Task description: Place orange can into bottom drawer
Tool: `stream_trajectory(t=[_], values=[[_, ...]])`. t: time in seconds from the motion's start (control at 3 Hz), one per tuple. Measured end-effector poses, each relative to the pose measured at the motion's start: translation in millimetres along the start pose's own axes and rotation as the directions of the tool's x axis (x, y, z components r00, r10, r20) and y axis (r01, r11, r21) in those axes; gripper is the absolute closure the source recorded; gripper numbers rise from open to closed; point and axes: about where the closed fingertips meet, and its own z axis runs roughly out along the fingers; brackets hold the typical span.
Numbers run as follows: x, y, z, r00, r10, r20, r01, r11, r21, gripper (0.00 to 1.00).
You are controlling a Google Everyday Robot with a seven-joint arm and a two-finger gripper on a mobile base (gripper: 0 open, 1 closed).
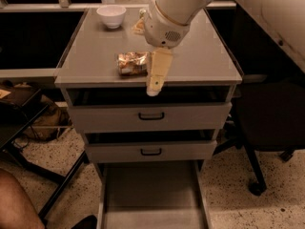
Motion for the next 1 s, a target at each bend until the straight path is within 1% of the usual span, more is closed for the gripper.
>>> stream_trajectory(t=[0.33, 0.67, 1.0], values=[[-19.8, -21.4, 20.1, 0.997, -0.079, 0.02, 0.079, 0.9966, -0.023, 0.0], [-15.8, -77.4, 79.6, 0.987, -0.14, 0.075, 0.141, 0.9899, -0.01, 0.0], [-15.9, -77.4, 79.6, 0.987, -0.14, 0.075, 0.141, 0.9899, -0.01, 0.0]])
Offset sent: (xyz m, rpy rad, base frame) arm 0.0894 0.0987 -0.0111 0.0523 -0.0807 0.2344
